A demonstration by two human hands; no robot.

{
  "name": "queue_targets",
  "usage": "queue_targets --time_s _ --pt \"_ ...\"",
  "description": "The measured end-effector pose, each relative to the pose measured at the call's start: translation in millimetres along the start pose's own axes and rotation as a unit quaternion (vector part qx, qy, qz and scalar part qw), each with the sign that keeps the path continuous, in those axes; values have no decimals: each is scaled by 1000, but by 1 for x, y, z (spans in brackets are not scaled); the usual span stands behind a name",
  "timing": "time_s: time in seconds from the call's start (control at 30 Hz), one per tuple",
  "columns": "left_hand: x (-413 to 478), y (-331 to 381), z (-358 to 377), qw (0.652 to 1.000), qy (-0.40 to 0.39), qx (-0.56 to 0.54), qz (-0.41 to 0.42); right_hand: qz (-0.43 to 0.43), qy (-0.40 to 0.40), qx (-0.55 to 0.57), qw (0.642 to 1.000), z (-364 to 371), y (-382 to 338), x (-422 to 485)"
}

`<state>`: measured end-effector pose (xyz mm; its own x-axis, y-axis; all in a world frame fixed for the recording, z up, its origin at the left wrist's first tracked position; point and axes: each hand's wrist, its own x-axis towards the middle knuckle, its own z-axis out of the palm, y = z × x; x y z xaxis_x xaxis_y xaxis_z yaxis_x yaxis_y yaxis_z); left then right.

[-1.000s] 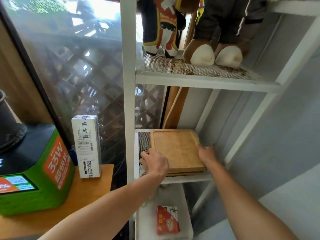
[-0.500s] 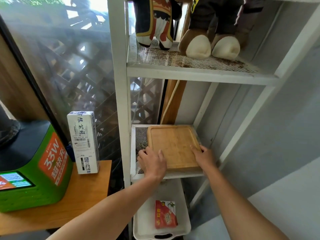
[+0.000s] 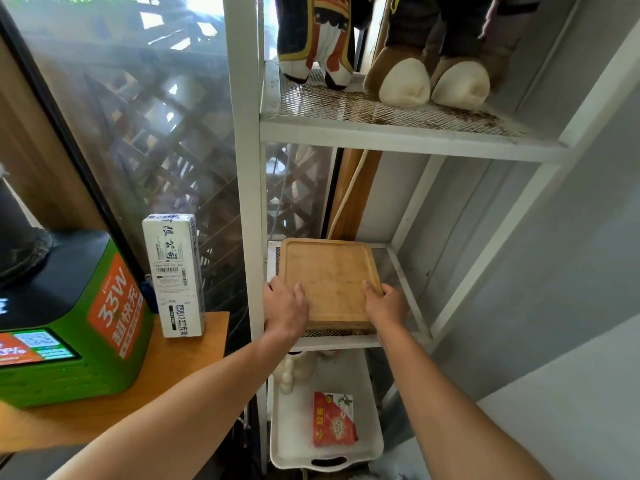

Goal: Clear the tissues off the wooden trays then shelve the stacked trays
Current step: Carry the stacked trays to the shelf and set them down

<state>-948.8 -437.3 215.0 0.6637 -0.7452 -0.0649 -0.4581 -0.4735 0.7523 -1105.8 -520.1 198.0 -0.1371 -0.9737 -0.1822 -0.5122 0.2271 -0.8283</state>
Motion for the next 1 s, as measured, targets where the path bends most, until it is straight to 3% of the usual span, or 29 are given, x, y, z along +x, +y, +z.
queue_targets --time_s 0.4,1.0 --pt "-7 3 9 1000 8 3 3 -10 2 -14 1000 -13 4 -2" --pt "-14 1 6 996 -60 -69 -6 7 -17 -7 1000 -26 11 -6"
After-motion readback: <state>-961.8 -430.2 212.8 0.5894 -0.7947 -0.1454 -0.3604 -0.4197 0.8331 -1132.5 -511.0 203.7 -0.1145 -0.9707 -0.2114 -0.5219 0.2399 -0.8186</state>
